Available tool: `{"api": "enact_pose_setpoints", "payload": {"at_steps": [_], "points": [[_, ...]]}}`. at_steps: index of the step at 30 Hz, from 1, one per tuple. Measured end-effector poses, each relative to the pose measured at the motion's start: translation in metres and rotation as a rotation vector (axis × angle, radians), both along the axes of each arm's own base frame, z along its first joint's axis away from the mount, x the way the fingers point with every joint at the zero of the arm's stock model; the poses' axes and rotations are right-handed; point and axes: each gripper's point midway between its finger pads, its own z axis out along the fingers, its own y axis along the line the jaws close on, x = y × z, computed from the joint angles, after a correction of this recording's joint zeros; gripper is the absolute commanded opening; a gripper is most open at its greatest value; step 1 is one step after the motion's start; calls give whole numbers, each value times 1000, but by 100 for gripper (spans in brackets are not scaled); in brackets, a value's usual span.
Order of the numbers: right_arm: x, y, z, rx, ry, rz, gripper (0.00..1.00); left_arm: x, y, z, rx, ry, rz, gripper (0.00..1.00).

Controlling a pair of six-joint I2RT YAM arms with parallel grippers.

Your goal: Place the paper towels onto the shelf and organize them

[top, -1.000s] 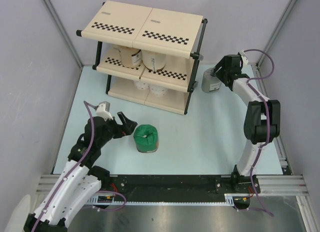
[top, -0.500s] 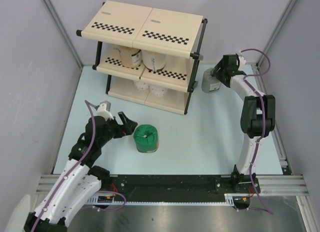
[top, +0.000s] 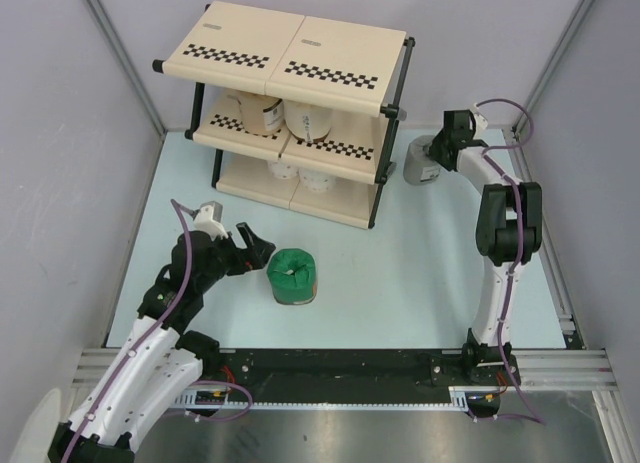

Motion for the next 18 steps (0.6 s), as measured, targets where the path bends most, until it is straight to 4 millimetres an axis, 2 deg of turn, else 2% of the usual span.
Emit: {"api": "enact_pose_setpoints", "payload": {"at_steps": [2,5,9,15,18], "points": [[0,-2,-1,-2,2,5,27,0,0,0,0,1,0,98],[-3,-7,-2,8,-5,9,20,1,0,0,-1,-1,0,98],[-17,-15,-2,39,-14,8,21,1,-1,0,-1,-1,0,98],[-74,-19,7,19,59,27,25,0,0,3,-5,-11,0,98],[-103,-6,31,-23,71,80,26,0,0,5,-8,-20,0,98]]}}
